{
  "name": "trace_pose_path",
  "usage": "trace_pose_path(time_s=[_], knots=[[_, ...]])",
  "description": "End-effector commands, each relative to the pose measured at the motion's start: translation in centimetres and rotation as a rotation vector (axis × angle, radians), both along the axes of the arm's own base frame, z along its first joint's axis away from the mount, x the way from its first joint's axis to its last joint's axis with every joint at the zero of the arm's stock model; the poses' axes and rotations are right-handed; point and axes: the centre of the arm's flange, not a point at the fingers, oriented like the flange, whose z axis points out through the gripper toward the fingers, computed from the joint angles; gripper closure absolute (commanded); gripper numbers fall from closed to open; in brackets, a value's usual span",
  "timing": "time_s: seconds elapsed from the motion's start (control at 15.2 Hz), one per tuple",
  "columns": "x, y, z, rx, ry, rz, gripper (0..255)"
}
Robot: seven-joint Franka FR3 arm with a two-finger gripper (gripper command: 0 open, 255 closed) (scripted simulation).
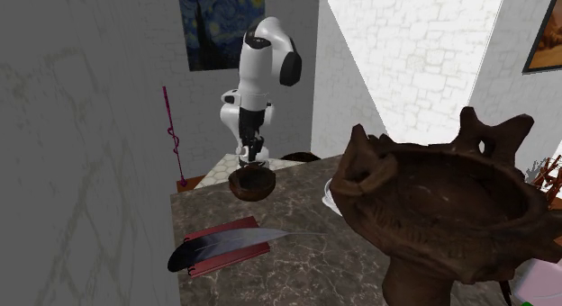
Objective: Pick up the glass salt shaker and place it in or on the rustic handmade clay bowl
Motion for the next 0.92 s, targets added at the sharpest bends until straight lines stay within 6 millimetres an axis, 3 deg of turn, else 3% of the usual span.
trace_pose_path(time_s=[0.0, 0.26, 0.73, 0.79, 0.86], knots=[[0.1, -0.1, -1.0, 0.000, -0.001, 0.000, 255], [0.1, -0.1, -3.1, 0.000, -0.001, 0.000, 255], [0.1, -0.1, -3.1, 0.000, -0.001, 0.000, 255], [0.1, -0.1, -3.1, 0.000, -0.001, 0.000, 0], [0.1, -0.1, -3.1, 0.000, -0.001, 0.000, 0]])
